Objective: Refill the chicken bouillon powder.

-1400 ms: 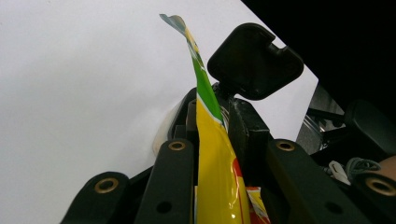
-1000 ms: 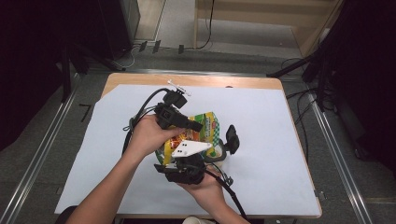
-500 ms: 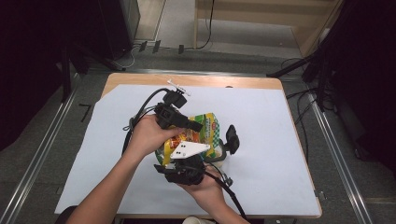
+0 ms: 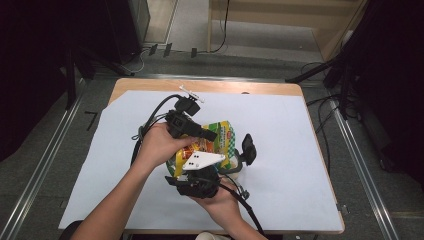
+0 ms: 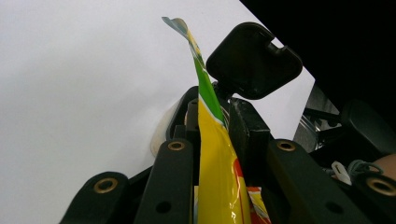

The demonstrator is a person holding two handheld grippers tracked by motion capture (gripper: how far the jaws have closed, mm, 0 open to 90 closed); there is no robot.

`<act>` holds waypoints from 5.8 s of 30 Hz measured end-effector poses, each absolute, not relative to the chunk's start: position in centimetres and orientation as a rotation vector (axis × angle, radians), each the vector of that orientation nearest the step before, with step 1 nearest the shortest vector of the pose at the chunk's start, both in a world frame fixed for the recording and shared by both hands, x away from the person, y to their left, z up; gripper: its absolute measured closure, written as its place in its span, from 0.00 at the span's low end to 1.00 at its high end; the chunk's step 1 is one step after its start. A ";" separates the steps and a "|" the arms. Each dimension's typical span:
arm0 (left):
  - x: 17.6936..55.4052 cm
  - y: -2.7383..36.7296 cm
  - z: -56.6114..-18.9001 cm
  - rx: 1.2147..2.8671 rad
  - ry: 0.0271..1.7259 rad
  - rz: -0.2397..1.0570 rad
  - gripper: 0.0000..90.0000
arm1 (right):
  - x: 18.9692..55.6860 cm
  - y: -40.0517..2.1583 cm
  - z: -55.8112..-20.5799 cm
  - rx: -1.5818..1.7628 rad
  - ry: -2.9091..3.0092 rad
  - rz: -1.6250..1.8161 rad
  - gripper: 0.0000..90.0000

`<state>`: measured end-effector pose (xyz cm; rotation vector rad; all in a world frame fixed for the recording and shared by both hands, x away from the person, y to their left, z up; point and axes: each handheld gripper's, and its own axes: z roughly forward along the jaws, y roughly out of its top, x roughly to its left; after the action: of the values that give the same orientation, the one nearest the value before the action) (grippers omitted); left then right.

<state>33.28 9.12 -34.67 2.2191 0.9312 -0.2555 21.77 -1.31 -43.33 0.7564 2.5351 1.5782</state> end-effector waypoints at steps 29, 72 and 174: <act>33.0 9.1 -34.4 2.218 0.921 -0.243 0.88 | 21.6 -1.3 -43.2 0.754 2.518 1.584 0.71; 33.1 9.0 -34.5 2.221 0.920 -0.247 0.87 | 21.5 -1.2 -43.2 0.760 2.518 1.586 0.71; 32.7 8.8 -34.4 2.226 0.922 -0.244 0.81 | 21.7 -1.7 -43.4 0.779 2.523 1.642 0.72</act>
<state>32.74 8.75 -34.35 2.2265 0.9225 -0.2444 21.66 -1.65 -43.39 0.7792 2.5228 1.6422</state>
